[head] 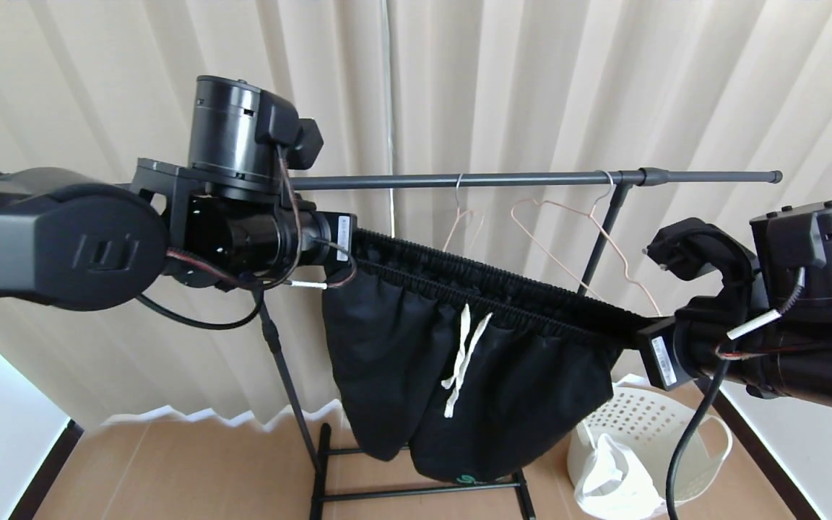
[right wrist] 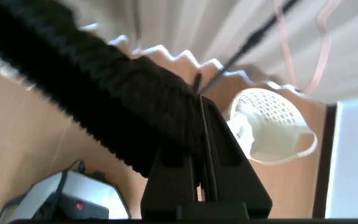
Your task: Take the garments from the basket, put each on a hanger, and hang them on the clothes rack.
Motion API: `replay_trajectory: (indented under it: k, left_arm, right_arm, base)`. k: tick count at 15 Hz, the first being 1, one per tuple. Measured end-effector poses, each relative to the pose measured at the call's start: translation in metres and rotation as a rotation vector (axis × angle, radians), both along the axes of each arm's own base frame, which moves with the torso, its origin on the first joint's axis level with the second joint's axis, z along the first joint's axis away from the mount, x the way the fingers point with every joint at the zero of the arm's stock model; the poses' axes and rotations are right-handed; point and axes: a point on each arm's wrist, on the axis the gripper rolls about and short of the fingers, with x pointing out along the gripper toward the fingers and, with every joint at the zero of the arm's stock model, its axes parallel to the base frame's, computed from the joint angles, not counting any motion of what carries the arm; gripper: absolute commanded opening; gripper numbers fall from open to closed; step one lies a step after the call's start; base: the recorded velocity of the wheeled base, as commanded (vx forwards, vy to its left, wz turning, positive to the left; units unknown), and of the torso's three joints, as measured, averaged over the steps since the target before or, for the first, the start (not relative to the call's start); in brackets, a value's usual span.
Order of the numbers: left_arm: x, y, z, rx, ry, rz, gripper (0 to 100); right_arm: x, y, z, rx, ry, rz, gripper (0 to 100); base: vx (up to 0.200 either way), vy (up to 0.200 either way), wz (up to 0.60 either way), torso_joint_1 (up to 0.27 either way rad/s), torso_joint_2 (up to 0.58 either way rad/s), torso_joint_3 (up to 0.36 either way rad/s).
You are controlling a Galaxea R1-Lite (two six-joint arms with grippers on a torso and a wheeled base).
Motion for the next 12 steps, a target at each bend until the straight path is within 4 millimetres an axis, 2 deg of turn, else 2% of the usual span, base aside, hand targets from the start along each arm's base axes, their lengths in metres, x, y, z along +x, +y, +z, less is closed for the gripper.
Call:
replay_trajectory:
  k: [2,6,8,12]
  left_arm:
    - [0.021,-0.012,0.010,-0.030,-0.048,0.001,0]
    - [0.060,-0.030,0.017,-0.090,-0.110,0.016,0]
    - [0.069,-0.036,0.017,-0.120,-0.117,0.004,0]
    - [0.075,-0.042,0.011,-0.142,-0.107,-0.007,0]
  right_arm:
    - [-0.020,0.008,-0.001,0.009,0.013,0.162,0]
    - [-0.051,0.037,0.001,0.102,0.034,0.326,0]
    - [-0.065,0.054,0.005,0.187,0.064,0.390,0]
    - [-0.084,0.083,0.016,0.329,0.122,0.460,0]
  base:
    - [0.000,0.000,0.00,0.000,0.00,0.000]
    - [0.000,0.000,0.00,0.000,0.00,0.000]
    - [0.000,0.000,0.00,0.000,0.00,0.000]
    - [0.000,0.000,0.00,0.000,0.00,0.000]
